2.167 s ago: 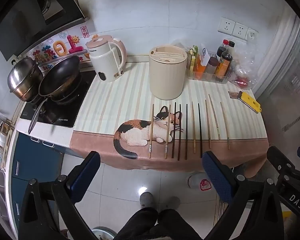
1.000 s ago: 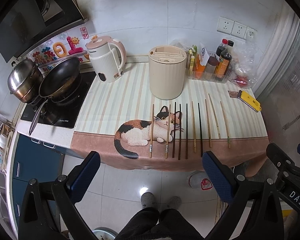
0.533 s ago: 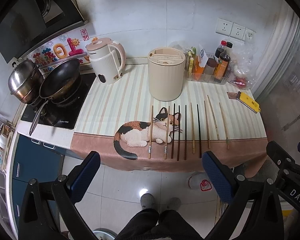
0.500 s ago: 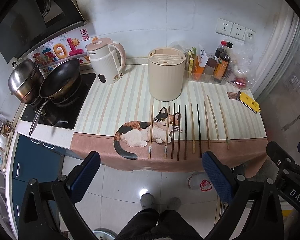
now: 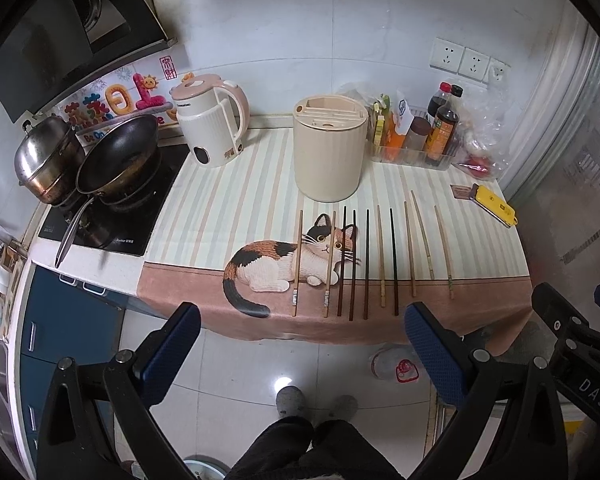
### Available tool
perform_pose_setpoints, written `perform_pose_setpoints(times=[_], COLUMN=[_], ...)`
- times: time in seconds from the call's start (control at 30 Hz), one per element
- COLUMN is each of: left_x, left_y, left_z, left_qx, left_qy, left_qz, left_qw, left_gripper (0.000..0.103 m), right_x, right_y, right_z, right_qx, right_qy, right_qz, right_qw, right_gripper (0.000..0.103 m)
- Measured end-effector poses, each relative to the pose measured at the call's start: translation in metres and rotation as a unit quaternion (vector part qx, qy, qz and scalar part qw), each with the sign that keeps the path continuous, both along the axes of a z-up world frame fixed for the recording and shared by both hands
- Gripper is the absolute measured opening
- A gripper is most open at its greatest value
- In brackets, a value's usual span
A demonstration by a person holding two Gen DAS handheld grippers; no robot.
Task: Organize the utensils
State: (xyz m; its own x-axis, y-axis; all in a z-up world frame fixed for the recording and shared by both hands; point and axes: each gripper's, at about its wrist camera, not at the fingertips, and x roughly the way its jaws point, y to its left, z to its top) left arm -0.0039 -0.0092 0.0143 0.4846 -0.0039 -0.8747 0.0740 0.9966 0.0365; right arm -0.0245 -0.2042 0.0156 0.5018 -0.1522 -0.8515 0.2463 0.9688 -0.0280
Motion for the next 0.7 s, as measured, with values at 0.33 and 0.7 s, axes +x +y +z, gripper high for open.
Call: perform_pose_setpoints(times=[0.33, 0.7], left_x=[-0.001, -0.003], left_y=[-0.008, -0.002], left_z=[0.002, -0.002], left_qx=[-0.003, -0.006], left_qy=[-0.001, -0.001], left_qz=[0.003, 0.003], left_qw=[1.0000, 1.0000], left_gripper=[0.103, 0.103], right_x=[-0.003, -0.006], right_y=[-0.002, -0.006], right_z=[0.001, 0.004], right_qx=[-0.003, -0.002], right_qy=[-0.001, -0.003], right_qz=[0.001, 0.001], right_qw=[1.000, 1.000], right_gripper=[0.103, 0.103])
